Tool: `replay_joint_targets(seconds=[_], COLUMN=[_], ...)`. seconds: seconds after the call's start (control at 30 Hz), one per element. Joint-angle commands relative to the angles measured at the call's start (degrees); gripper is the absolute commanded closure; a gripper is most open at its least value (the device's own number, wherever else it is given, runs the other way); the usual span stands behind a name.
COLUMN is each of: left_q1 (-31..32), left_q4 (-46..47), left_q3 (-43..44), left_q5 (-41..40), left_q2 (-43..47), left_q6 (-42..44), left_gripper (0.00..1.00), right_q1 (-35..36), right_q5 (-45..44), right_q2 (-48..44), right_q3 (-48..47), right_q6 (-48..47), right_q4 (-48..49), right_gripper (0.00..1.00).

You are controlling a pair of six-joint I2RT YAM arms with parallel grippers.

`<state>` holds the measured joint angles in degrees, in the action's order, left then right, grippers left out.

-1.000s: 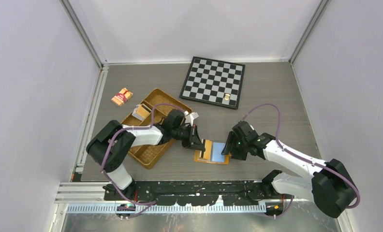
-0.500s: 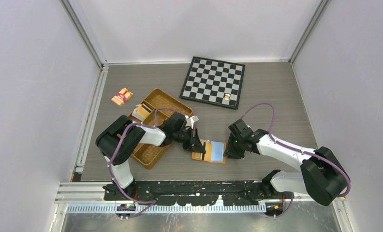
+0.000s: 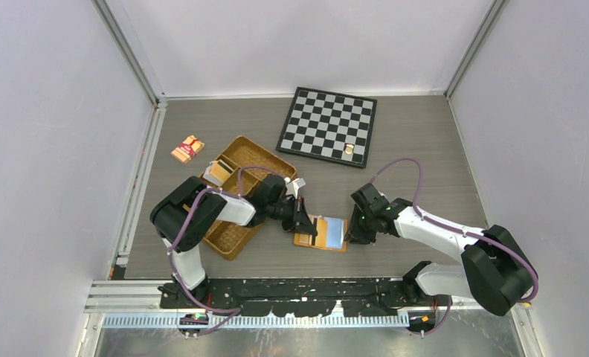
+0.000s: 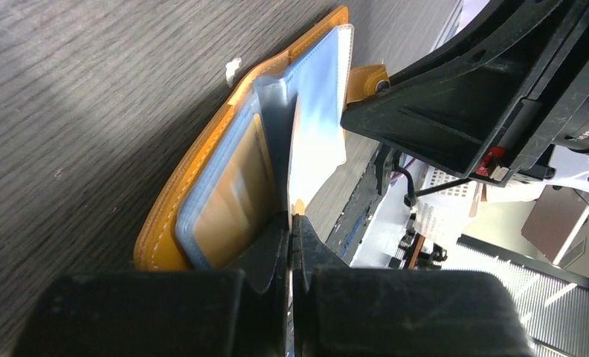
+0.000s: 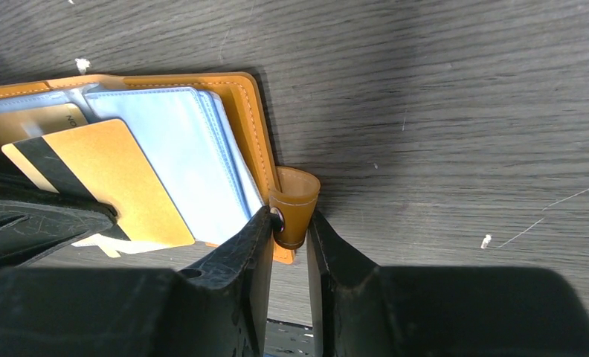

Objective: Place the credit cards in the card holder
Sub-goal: Insert the credit card into the card holder.

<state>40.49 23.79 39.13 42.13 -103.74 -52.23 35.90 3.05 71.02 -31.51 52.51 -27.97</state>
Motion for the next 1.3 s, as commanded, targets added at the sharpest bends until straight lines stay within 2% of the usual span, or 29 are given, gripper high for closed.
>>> replay_joint_targets(seconds=[0.0, 0.2, 0.53, 0.73, 0.8, 0.9, 1.03, 1.13, 1.27], left_q1=[-0.1, -0.5, -0.6, -0.6, -0.6, -0.6, -0.6, -0.6, -0.5], left_q4=[-2.7, -9.0, -12.4, -15.3, -15.8, -16.1, -17.8, -19.6, -20.3], left_q3=[-0.3, 0.4, 1.4, 2.4, 2.8, 3.0, 3.6, 4.1, 4.3], left_q5=[-2.8, -4.2, -4.8, -5.4, -5.4, -5.3, -6.0, -6.6, -6.8], left_q2=[0.6, 3.5, 6.4, 8.9, 9.0, 8.8, 9.5, 10.1, 10.3], left_q6=[1.7, 4.3, 5.1, 6.1, 6.3, 6.4, 7.4, 8.4, 8.7], left_gripper=[1.0, 1.0, 1.0, 1.0, 1.0, 1.0, 1.0, 1.0, 1.0], right_q1=[0.0, 0.0, 0.0, 0.0, 0.0, 0.0, 0.0, 0.0, 0.0], right_q5=[-2.9, -2.9, -2.9, -2.9, -2.9, -5.5, -6.8, -8.0, -8.9], right_q2=[0.8, 1.1, 2.2, 1.8, 1.2, -0.2, -1.5, -1.5, -0.4], right_q3=[0.8, 0.8, 0.8, 0.6, 0.1, -0.9, -2.8, -3.7, -4.0], right_q6=[0.1, 0.0, -0.1, -0.3, -0.3, -0.6, -1.1, -1.4, -2.0], right_q4=[-1.6, -1.3, -0.9, -1.0, -1.7, -3.2, -5.2, -5.9, -5.6], right_gripper=[0.73, 0.79, 0.98, 0.99, 0.94, 0.76, 0.63, 0.57, 0.57])
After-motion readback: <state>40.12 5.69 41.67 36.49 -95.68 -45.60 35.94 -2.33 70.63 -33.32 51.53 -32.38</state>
